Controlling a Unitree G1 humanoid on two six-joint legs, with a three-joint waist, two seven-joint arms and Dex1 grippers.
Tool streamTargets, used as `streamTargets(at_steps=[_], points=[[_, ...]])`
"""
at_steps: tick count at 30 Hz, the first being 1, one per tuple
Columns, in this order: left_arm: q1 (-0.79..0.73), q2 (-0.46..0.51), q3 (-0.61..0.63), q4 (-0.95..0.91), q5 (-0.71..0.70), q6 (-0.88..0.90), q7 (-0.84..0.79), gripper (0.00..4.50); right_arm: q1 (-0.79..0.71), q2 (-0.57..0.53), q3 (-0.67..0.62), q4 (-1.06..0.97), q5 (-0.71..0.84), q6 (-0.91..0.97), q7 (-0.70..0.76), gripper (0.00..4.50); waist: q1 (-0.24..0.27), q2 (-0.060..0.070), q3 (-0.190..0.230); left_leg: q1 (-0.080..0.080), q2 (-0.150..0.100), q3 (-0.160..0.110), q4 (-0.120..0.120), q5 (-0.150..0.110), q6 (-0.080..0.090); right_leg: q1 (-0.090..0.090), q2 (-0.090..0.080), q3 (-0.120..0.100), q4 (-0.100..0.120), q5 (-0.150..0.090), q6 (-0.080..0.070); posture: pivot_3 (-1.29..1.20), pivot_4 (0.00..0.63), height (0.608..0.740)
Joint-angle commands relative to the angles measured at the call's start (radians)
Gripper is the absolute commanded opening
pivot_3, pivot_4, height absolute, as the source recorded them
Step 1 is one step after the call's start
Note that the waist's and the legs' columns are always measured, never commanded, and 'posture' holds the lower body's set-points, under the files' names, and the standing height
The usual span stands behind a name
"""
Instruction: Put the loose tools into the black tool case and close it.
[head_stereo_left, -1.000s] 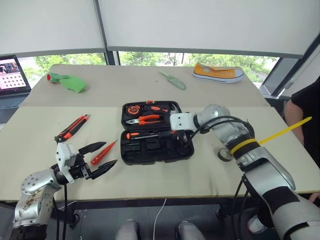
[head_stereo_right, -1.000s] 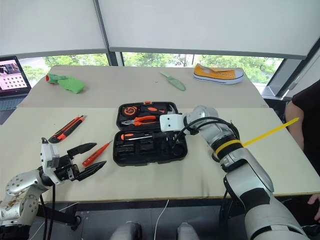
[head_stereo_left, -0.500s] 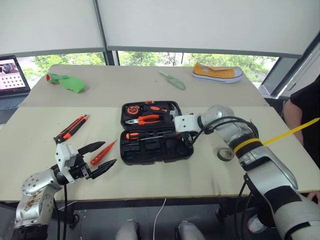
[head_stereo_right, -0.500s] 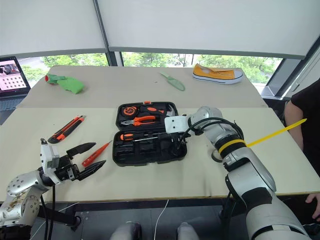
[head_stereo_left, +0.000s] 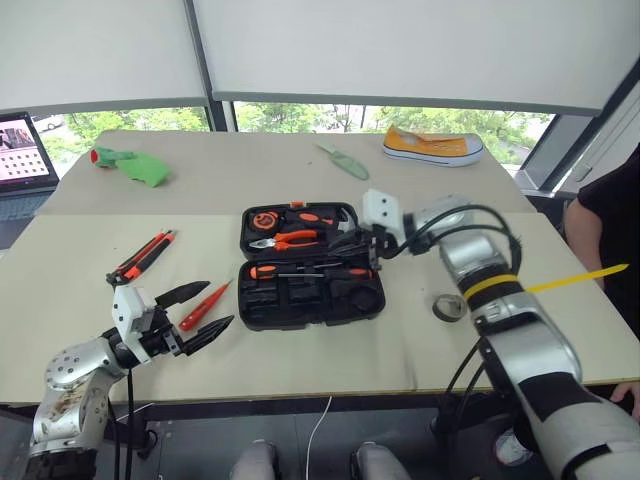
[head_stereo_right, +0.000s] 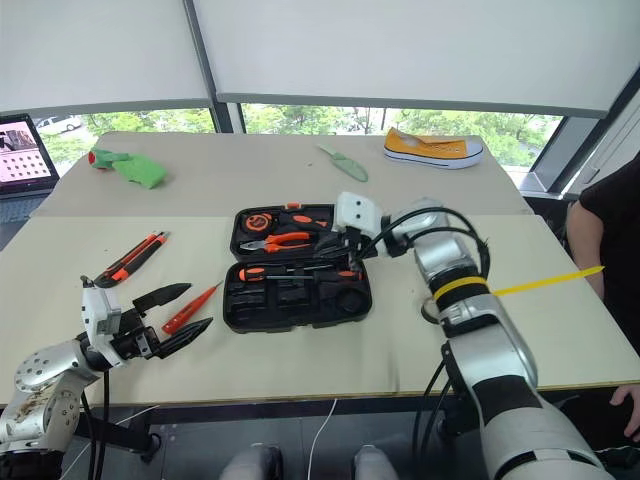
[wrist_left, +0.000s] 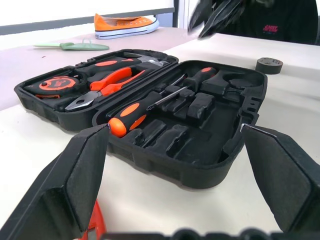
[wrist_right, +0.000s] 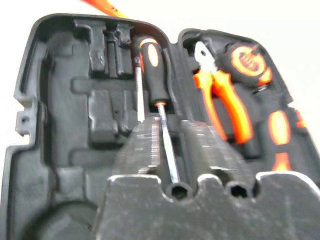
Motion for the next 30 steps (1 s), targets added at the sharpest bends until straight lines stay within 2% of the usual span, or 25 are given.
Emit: streamTargets(at_steps=[1,12,16,18,20,21,24,25,27,30], points=[[-0.003,0.009,0.006,-0.033,0.002,0.004,0.014,4.50,0.008,0.008,0.027,0.068,-0.068,-0.088,-0.073,0.03,-0.001,0.000,0.000,0.000,0.000,0.000,0.000,0.000,0.000,0.000,0.000,0.000,0.000,0.000,0.000,0.00,0.150,0.740],[0.003,0.030,0.013,-0.034,0.021,0.011,0.042,4.50,0.008,0.055,0.097,0.220,-0.184,-0.128,-0.145,0.03,-0.004,0.000,0.000,0.003,0.004,0.000,0.000,0.001,-0.002,0.002,0.004,0.000,0.000,0.002,-0.004,0.00,0.150,0.740],[0.021,0.032,0.030,-0.045,0.016,0.025,0.064,4.50,-0.003,0.077,0.054,0.169,-0.141,-0.143,-0.174,0.03,-0.004,0.000,-0.001,0.005,0.007,0.000,0.000,0.002,-0.004,0.002,0.006,0.000,0.000,0.004,-0.006,0.00,0.150,0.740],[0.048,0.035,0.059,-0.052,-0.003,0.042,0.077,4.50,0.001,0.074,-0.011,0.092,-0.056,-0.127,-0.130,0.03,-0.006,0.000,-0.001,0.005,0.007,0.001,0.000,0.002,-0.004,0.001,0.007,0.000,0.000,0.004,-0.006,0.00,0.150,0.740],[0.081,0.033,0.116,-0.051,-0.038,0.079,0.110,4.50,0.038,0.046,-0.067,-0.031,0.044,-0.113,-0.041,0.60,-0.007,0.000,-0.001,0.004,0.008,0.001,-0.001,0.003,-0.005,0.000,0.007,0.000,0.000,0.004,-0.007,0.00,0.150,0.740],[0.096,0.035,0.144,-0.046,-0.047,0.088,0.124,4.50,0.061,0.030,-0.087,-0.088,0.076,-0.106,-0.019,0.72,-0.008,0.000,-0.001,0.003,0.008,0.001,-0.002,0.003,-0.005,-0.001,0.007,0.000,0.000,0.003,-0.007,0.00,0.150,0.740],[0.173,0.054,0.266,0.006,-0.074,0.124,0.158,4.50,0.200,-0.025,-0.192,-0.345,0.258,-0.098,0.054,1.85,-0.004,0.000,-0.001,0.002,0.008,0.001,-0.005,0.002,-0.006,-0.002,0.007,0.000,-0.001,0.003,-0.007,0.00,0.150,0.740],[0.186,0.057,0.289,0.015,-0.079,0.133,0.166,4.50,0.229,-0.038,-0.207,-0.397,0.286,-0.085,0.063,2.03,-0.003,0.000,-0.001,0.002,0.008,0.001,-0.007,0.002,-0.006,-0.002,0.007,0.000,-0.002,0.002,-0.006,0.00,0.150,0.740],[0.241,0.080,0.361,0.070,-0.076,0.157,0.186,4.50,0.332,-0.097,-0.246,-0.527,0.355,-0.055,0.096,2.86,0.002,0.000,-0.001,0.002,0.008,0.001,-0.008,0.001,-0.007,-0.002,0.007,-0.001,-0.002,0.001,-0.006,0.00,0.150,0.740],[0.314,0.110,0.432,0.129,-0.060,0.181,0.196,4.50,0.458,-0.166,-0.308,-0.628,0.418,-0.048,0.108,3.76,0.003,0.000,-0.001,0.003,0.008,0.001,-0.009,0.001,-0.007,-0.002,0.007,-0.002,-0.003,0.000,-0.007,0.00,0.150,0.740]])
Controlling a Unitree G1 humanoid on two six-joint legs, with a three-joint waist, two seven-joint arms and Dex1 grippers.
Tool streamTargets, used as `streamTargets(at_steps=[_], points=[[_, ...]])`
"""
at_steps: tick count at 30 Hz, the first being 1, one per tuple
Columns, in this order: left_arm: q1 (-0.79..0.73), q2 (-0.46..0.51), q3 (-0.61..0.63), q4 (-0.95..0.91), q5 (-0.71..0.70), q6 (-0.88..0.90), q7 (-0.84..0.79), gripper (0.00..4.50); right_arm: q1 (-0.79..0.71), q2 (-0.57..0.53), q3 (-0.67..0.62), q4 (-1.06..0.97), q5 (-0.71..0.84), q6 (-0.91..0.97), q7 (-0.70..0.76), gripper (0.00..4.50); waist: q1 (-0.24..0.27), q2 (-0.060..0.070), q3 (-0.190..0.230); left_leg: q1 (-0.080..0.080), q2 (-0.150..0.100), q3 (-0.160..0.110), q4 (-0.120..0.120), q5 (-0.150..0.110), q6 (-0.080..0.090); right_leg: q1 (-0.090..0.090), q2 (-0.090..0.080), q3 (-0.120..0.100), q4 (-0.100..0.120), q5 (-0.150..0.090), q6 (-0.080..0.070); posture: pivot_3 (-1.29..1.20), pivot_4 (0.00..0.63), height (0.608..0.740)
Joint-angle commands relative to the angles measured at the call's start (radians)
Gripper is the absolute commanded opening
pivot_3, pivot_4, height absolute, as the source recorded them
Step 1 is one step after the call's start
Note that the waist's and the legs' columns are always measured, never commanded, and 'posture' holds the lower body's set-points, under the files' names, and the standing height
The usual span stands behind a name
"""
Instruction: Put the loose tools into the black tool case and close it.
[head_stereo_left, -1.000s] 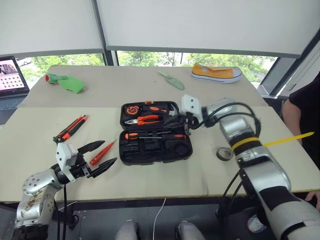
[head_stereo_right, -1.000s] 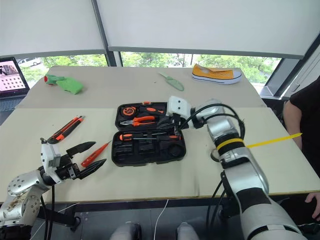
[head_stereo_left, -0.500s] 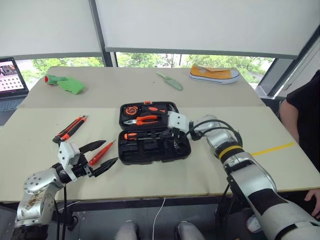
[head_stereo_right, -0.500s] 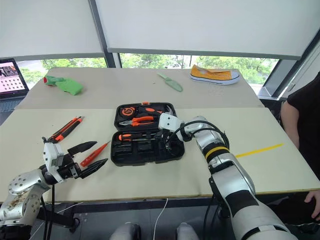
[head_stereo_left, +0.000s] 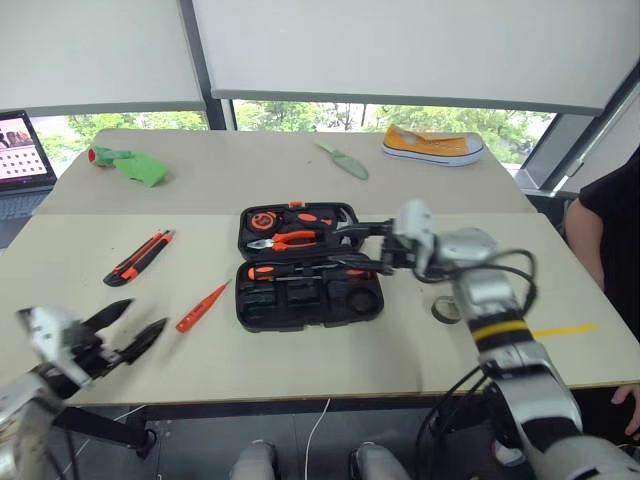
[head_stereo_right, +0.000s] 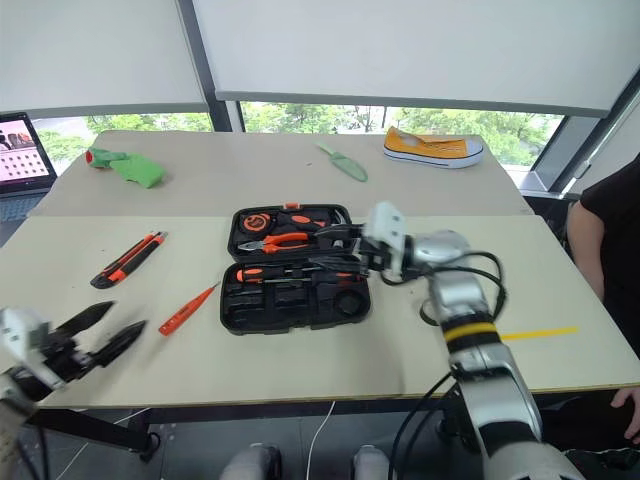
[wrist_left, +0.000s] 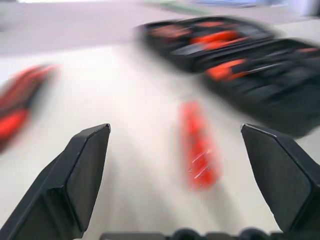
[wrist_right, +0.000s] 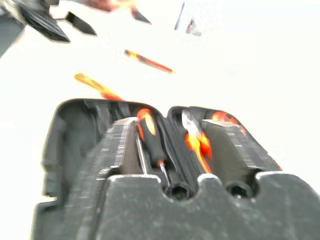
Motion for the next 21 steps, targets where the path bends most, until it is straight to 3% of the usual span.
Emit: streamTargets(at_steps=[1,2,8,13,16,20,21], points=[[0.077,0.045,0.100,0.058,0.005,0.034,0.013,4.50,0.121,-0.088,-0.101,-0.147,0.108,0.071,0.000,4.15,-0.001,0.000,0.000,0.001,0.000,0.000,0.000,0.000,0.000,0.000,0.000,0.000,0.000,0.000,0.000,0.00,0.150,0.740],[0.092,0.053,0.107,0.060,0.005,0.052,0.015,4.50,0.146,-0.104,-0.122,-0.162,0.118,0.089,-0.023,4.48,0.000,0.000,0.000,0.001,0.000,0.001,0.000,0.000,0.000,0.000,0.000,0.000,0.000,0.000,-0.001,0.00,0.150,0.740],[0.073,0.073,0.041,-0.062,-0.018,0.095,-0.033,4.50,0.262,-0.172,-0.144,-0.203,0.102,0.041,-0.025,4.48,0.002,-0.002,0.000,0.004,0.001,0.001,0.000,-0.004,-0.010,0.001,-0.001,-0.001,0.000,-0.003,-0.010,0.00,0.150,0.740],[-0.069,0.104,-0.123,-0.138,0.067,0.205,0.062,4.50,0.262,-0.180,-0.141,-0.227,0.112,0.050,-0.042,4.48,0.003,-0.002,0.000,0.007,0.000,0.002,0.000,-0.003,-0.012,0.002,-0.001,0.000,0.001,-0.001,-0.010,0.00,0.150,0.740],[-0.214,0.109,-0.268,-0.203,0.119,0.376,0.187,4.50,0.243,-0.178,-0.126,-0.236,0.106,0.051,-0.044,4.48,0.002,-0.002,0.000,0.007,0.000,0.002,0.000,0.000,-0.007,0.003,0.000,0.001,0.001,0.002,-0.004,0.00,0.150,0.740],[-0.338,0.089,-0.407,-0.165,0.175,0.484,0.234,4.50,0.229,-0.164,-0.095,-0.282,0.106,0.063,-0.051,4.48,-0.001,-0.002,0.000,0.006,0.000,0.002,0.000,0.003,-0.003,0.003,0.001,0.002,0.001,0.001,-0.001,0.00,0.150,0.740],[-0.349,0.086,-0.429,-0.155,0.185,0.490,0.232,4.23,0.228,-0.162,-0.090,-0.291,0.107,0.068,-0.056,4.50,-0.004,-0.002,0.000,0.006,0.000,0.001,0.000,0.003,-0.003,0.002,0.001,0.003,0.001,0.001,-0.001,0.00,0.150,0.740]])
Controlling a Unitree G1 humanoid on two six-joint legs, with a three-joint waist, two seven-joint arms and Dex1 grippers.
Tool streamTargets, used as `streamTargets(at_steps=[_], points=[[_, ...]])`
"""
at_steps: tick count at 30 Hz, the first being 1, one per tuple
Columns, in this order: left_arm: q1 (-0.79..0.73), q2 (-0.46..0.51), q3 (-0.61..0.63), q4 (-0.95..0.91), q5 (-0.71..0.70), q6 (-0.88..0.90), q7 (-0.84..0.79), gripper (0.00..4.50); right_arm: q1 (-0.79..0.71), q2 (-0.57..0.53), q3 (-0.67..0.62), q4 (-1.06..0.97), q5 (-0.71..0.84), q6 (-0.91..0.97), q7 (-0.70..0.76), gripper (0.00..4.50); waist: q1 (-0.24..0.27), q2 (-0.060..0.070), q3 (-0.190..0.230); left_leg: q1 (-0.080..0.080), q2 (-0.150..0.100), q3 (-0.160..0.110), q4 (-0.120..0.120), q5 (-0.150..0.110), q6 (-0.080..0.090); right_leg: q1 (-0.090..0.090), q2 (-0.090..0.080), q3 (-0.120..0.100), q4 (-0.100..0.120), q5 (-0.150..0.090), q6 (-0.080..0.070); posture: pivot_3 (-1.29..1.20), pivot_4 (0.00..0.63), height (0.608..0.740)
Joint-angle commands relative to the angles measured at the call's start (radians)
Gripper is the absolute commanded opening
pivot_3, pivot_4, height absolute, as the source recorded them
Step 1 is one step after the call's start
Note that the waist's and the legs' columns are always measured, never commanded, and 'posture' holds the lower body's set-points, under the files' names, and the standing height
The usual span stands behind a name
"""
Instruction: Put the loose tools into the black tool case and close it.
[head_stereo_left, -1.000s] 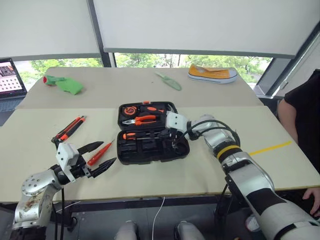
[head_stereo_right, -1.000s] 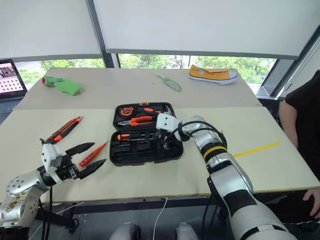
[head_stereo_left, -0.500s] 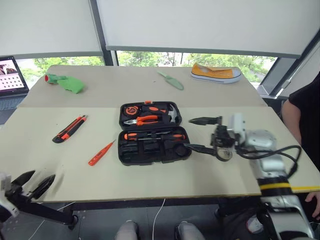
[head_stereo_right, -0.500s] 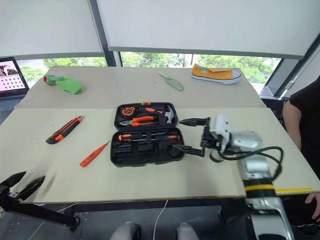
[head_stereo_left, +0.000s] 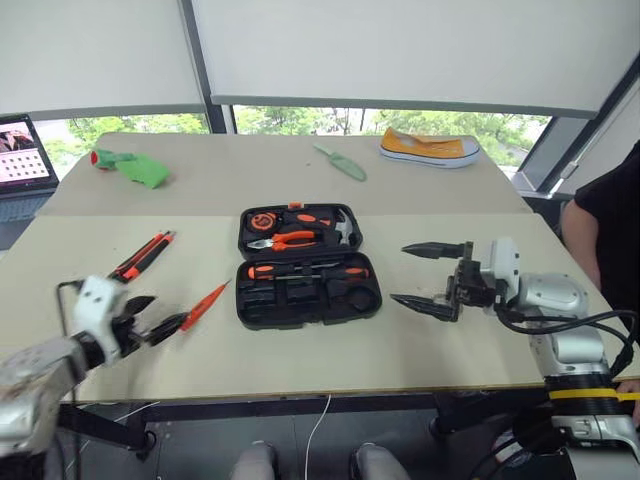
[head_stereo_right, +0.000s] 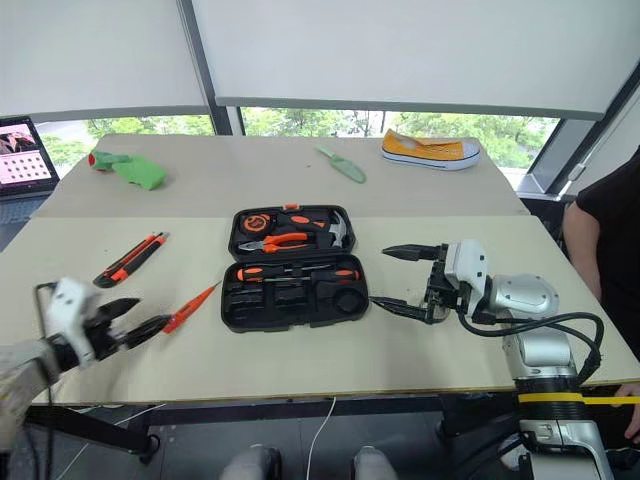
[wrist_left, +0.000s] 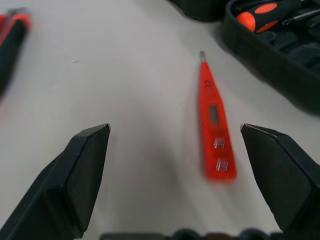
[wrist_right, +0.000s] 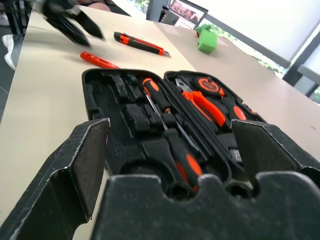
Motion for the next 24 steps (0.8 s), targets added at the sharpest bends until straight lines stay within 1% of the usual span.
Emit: streamTargets(at_steps=[1,2,4,5,6,8,9,10,11,13,16,17,20,22,24], points=[[-0.026,-0.006,-0.066,0.015,0.041,0.050,0.014,3.97,-0.016,0.001,0.002,-0.065,0.015,0.006,-0.019,4.50,-0.009,0.000,0.000,0.000,0.000,0.000,0.000,0.000,0.000,-0.001,0.000,0.001,0.000,0.000,0.000,0.00,0.150,0.740],[-0.030,-0.002,-0.082,0.020,0.052,0.053,0.012,3.82,-0.015,0.000,0.005,-0.070,0.015,0.008,-0.019,4.50,-0.008,0.000,0.000,0.000,0.000,0.000,-0.001,-0.001,-0.001,-0.001,0.001,0.002,0.000,0.000,0.000,0.00,0.150,0.740],[-0.029,0.003,-0.094,0.024,0.062,0.059,0.004,3.01,-0.012,-0.005,0.006,-0.084,0.018,0.015,-0.020,4.50,-0.004,0.000,0.000,0.001,0.000,0.000,-0.004,-0.001,-0.001,-0.001,0.001,0.001,0.000,-0.001,0.000,0.00,0.150,0.740],[-0.027,0.007,-0.085,0.031,0.061,0.050,-0.009,2.68,-0.011,-0.010,0.003,-0.093,0.021,0.019,-0.020,4.50,-0.001,0.000,0.000,0.001,0.000,0.000,-0.004,-0.001,-0.001,-0.001,0.001,0.002,0.000,-0.001,-0.001,0.00,0.150,0.740],[-0.024,0.012,-0.072,0.041,0.059,0.030,-0.024,2.37,-0.010,-0.015,0.000,-0.101,0.025,0.025,-0.021,4.50,0.000,0.000,0.000,0.001,0.000,0.000,-0.004,-0.001,-0.001,-0.001,0.001,0.002,0.000,-0.001,-0.001,0.00,0.150,0.740],[-0.029,0.037,-0.020,0.085,0.044,-0.018,-0.071,1.60,-0.007,-0.029,-0.011,-0.118,0.032,0.033,-0.022,4.50,0.000,0.000,0.000,0.001,-0.001,0.000,-0.004,-0.001,-0.001,-0.001,0.000,0.002,0.000,-0.001,-0.001,0.00,0.150,0.740],[-0.039,0.048,0.006,0.113,0.040,-0.055,-0.096,1.32,-0.004,-0.035,-0.016,-0.125,0.035,0.038,-0.023,4.50,0.000,0.000,0.000,0.001,-0.001,0.000,-0.004,-0.001,-0.001,-0.001,0.000,0.002,0.000,-0.001,-0.001,0.00,0.150,0.740],[-0.056,0.062,0.034,0.134,0.022,-0.108,-0.149,0.84,-0.001,-0.045,-0.024,-0.132,0.040,0.044,-0.024,4.50,0.000,0.000,0.000,0.001,0.000,0.000,-0.004,-0.001,-0.001,-0.001,0.000,0.001,0.000,-0.001,-0.001,0.00,0.150,0.740],[-0.075,0.079,0.057,0.140,-0.005,-0.147,-0.217,0.53,0.004,-0.056,-0.033,-0.140,0.047,0.051,-0.026,4.50,0.000,-0.001,0.000,0.001,0.000,0.000,-0.004,-0.001,-0.001,-0.001,0.000,0.001,0.000,-0.001,-0.001,0.00,0.150,0.740],[-0.107,0.119,0.058,0.131,-0.048,-0.197,-0.365,0.53,0.015,-0.080,-0.050,-0.152,0.057,0.065,-0.028,4.50,0.003,-0.003,0.002,0.001,0.000,0.000,-0.004,-0.001,-0.001,-0.002,0.000,0.000,0.000,-0.002,-0.002,0.00,0.150,0.740],[-0.152,0.156,-0.008,0.126,-0.045,-0.231,-0.492,0.53,0.026,-0.106,-0.064,-0.153,0.063,0.073,-0.029,4.50,0.013,-0.004,0.002,0.000,0.000,0.000,-0.003,0.000,-0.002,-0.001,-0.001,-0.001,-0.001,-0.002,-0.002,0.00,0.150,0.740],[-0.179,0.154,-0.050,0.123,-0.024,-0.269,-0.532,0.53,0.029,-0.115,-0.068,-0.151,0.064,0.077,-0.028,4.50,0.015,-0.003,0.002,0.000,-0.001,0.000,-0.003,0.000,-0.002,-0.001,-0.001,0.000,-0.001,-0.002,-0.002,0.00,0.150,0.740],[-0.304,0.113,-0.191,0.133,0.051,-0.333,-0.593,0.53,0.031,-0.138,-0.079,-0.138,0.064,0.087,-0.027,4.50,0.022,-0.003,0.002,0.000,-0.001,0.001,-0.002,0.000,-0.002,0.000,-0.001,0.000,-0.001,-0.002,-0.001,0.00,0.150,0.740],[-0.426,0.073,-0.330,0.179,0.165,-0.348,-0.605,0.53,0.034,-0.154,-0.080,-0.135,0.064,0.104,-0.028,4.50,0.029,-0.003,0.002,-0.001,-0.001,0.000,-0.001,0.000,-0.002,0.000,-0.001,0.000,0.000,-0.002,-0.001,0.00,0.150,0.740],[-0.517,0.024,-0.417,0.238,0.251,-0.367,-0.587,0.53,0.042,-0.163,-0.078,-0.143,0.066,0.121,-0.028,4.50,0.030,-0.003,0.002,-0.003,-0.001,-0.001,0.002,0.000,-0.001,-0.001,0.001,-0.001,0.000,-0.001,0.000,0.00,0.150,0.740]])
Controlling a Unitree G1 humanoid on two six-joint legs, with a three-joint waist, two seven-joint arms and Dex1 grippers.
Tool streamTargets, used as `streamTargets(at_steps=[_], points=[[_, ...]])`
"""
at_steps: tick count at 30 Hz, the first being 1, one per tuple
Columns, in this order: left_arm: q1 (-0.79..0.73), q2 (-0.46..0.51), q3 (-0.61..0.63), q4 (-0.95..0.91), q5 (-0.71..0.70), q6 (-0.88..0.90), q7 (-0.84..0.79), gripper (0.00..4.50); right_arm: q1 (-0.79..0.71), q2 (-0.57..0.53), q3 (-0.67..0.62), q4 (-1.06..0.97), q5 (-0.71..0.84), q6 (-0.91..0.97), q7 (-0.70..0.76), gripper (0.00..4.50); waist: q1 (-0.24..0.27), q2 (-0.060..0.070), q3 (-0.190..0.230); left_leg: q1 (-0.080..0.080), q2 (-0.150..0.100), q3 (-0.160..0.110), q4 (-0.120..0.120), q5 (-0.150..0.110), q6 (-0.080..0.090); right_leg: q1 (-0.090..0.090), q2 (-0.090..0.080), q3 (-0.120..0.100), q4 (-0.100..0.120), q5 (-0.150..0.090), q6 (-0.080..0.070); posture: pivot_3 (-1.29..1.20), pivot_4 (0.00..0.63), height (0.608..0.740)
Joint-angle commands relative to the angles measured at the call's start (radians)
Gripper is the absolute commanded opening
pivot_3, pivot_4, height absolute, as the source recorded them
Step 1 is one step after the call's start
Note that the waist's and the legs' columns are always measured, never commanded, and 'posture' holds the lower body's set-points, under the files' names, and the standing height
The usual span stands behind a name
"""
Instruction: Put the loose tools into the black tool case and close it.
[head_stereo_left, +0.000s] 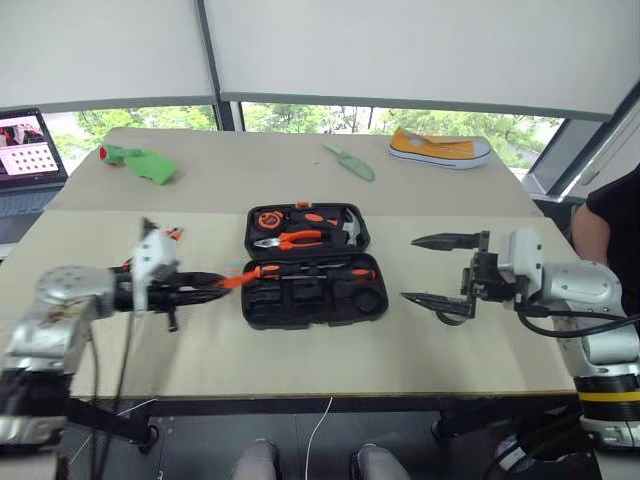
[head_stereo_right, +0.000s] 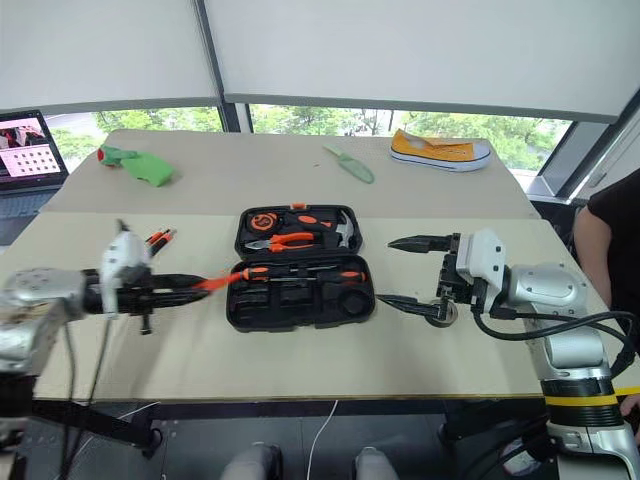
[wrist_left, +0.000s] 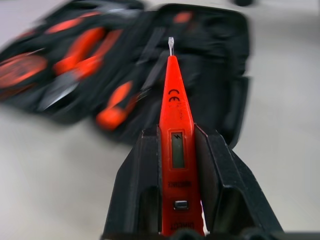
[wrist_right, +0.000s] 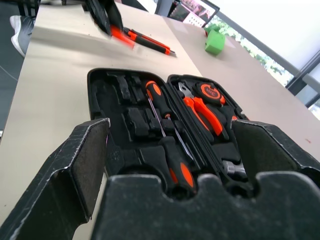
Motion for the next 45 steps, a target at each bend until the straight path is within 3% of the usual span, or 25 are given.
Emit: streamTargets(at_steps=[1,10,16,29,31,36,40,44,45], points=[[-0.139,-0.071,-0.129,0.076,0.141,-0.039,0.033,0.53,0.010,-0.026,-0.032,-0.029,0.020,0.026,-0.007,4.50,-0.002,0.000,0.000,-0.001,0.000,0.000,0.001,0.000,0.000,0.000,0.000,0.000,0.000,0.000,0.000,0.00,0.150,0.740],[-0.233,-0.189,-0.228,0.252,0.281,-0.116,0.089,0.53,0.098,-0.026,-0.053,-0.117,0.027,0.058,-0.055,4.50,-0.017,0.000,0.000,-0.003,0.000,-0.002,0.005,-0.002,0.004,0.000,0.001,0.001,0.001,0.000,0.003,0.00,0.150,0.740],[-0.265,-0.203,-0.235,0.329,0.330,-0.168,0.102,0.53,0.146,-0.025,-0.064,-0.162,0.034,0.076,-0.083,4.50,-0.009,0.000,0.000,-0.003,0.000,-0.002,0.009,-0.002,0.003,0.002,0.000,0.001,0.001,0.001,0.005,0.00,0.150,0.740],[-0.251,-0.212,-0.269,0.319,0.364,-0.154,0.034,0.53,0.153,-0.034,-0.068,-0.165,0.034,0.089,-0.085,4.50,-0.011,0.000,0.000,-0.003,0.000,-0.002,0.009,-0.002,0.004,0.002,0.001,0.002,0.001,0.001,0.005,0.00,0.150,0.740],[-0.245,-0.222,-0.247,0.317,0.337,-0.149,0.034,1.48,0.153,-0.033,-0.066,-0.165,0.034,0.090,-0.085,4.50,-0.010,0.000,0.000,-0.003,0.000,-0.002,0.010,-0.002,0.004,0.002,0.001,0.002,0.001,0.001,0.005,0.00,0.150,0.740],[-0.261,-0.256,-0.105,0.399,0.236,-0.357,0.083,3.27,0.160,-0.036,-0.065,-0.164,0.036,0.095,-0.079,4.50,-0.010,0.000,0.000,-0.003,0.000,-0.002,0.010,-0.002,0.004,0.001,0.001,0.002,0.001,0.001,0.005,0.00,0.150,0.740],[-0.259,-0.252,-0.017,0.401,0.114,-0.309,0.015,3.27,0.167,-0.042,-0.068,-0.160,0.038,0.102,-0.070,4.50,-0.009,0.000,0.000,-0.004,0.000,-0.002,0.010,-0.002,0.004,0.001,0.001,0.002,0.001,0.001,0.005,0.00,0.150,0.740],[-0.243,-0.268,0.005,0.409,0.100,-0.309,0.022,3.27,0.168,-0.040,-0.065,-0.158,0.036,0.103,-0.072,4.50,-0.007,0.000,0.000,-0.004,-0.001,-0.002,0.010,-0.002,0.004,0.001,0.001,0.002,0.001,0.001,0.005,0.00,0.150,0.740],[-0.236,-0.275,0.003,0.413,0.102,-0.302,0.031,3.04,0.167,-0.037,-0.062,-0.158,0.035,0.103,-0.073,4.50,-0.006,0.000,0.000,-0.004,-0.001,-0.002,0.010,-0.002,0.004,0.002,0.000,0.002,0.001,0.001,0.005,0.00,0.150,0.740]])
